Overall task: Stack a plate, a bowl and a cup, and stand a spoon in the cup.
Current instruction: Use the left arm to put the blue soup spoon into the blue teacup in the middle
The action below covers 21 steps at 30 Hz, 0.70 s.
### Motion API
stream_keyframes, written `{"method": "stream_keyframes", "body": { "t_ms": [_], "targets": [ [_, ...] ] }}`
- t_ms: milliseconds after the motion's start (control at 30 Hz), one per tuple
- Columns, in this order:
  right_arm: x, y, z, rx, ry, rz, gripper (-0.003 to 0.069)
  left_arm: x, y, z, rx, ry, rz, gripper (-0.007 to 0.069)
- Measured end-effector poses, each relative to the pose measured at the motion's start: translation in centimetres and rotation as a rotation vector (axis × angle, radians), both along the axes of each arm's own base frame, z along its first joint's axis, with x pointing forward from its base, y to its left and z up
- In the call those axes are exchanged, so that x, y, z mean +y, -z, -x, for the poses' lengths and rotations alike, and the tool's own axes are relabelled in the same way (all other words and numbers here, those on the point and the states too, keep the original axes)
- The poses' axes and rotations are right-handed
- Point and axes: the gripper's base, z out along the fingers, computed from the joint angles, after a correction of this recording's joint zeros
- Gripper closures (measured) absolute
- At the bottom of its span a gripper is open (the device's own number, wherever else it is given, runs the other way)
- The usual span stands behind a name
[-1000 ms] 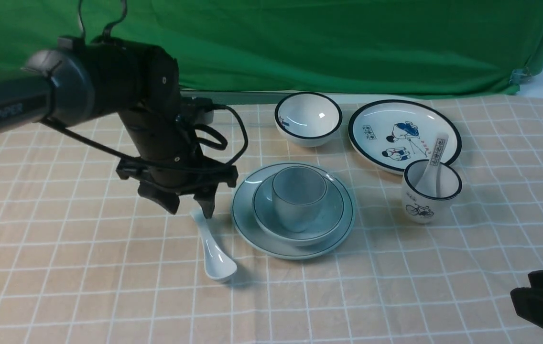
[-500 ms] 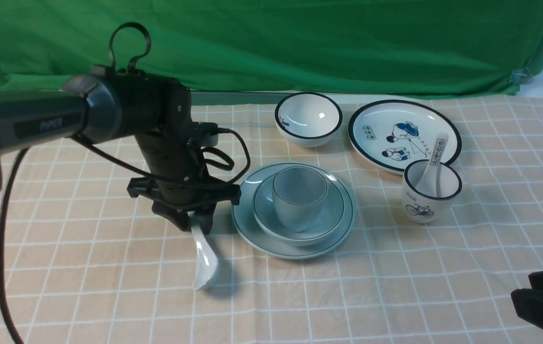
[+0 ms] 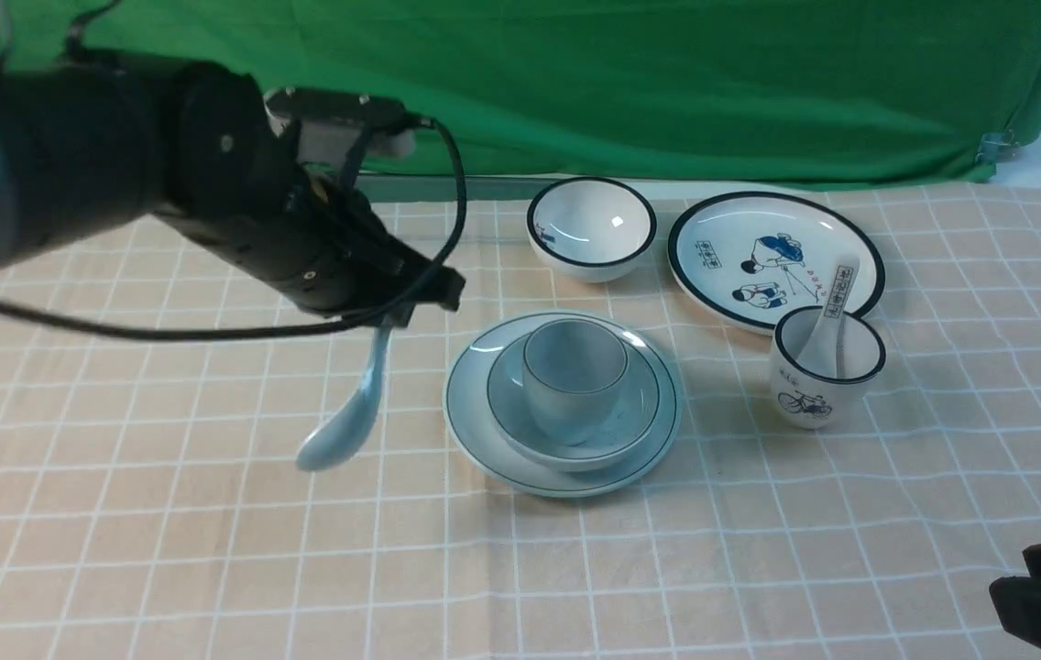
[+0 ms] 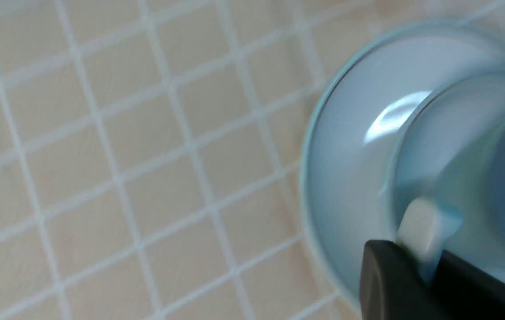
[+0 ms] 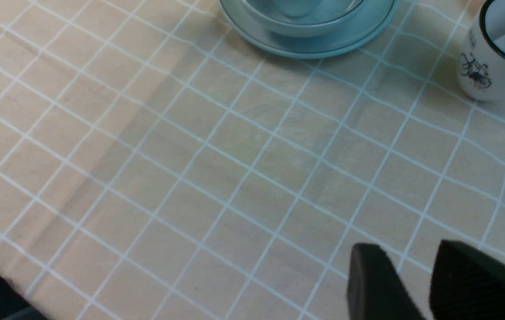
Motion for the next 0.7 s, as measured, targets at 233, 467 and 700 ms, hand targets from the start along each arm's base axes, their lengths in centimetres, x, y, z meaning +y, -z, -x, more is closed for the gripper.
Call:
{"method": "stream_keyframes", "body": {
  "t_ms": [233, 467, 700],
  "targets": [
    [0.1, -0.1, -0.1, -0.011, -0.001, -0.009, 0.0421, -3.3, 0.1, 4.8, -0.6, 0.041, 0.249, 0.0587],
    [0.1, -0.1, -0.1, -0.012, -0.001, -0.01, 0.0421, -6.8, 2.0, 5.1, -0.85, 0.248, 0.378, 0.0587],
    [0.0, 0.0, 0.0, -0.003, 0.001, -0.004, 0.0421, -6.9, 5.2, 2.3, -0.766, 0.217, 0.432, 0.0587]
  ]
}}
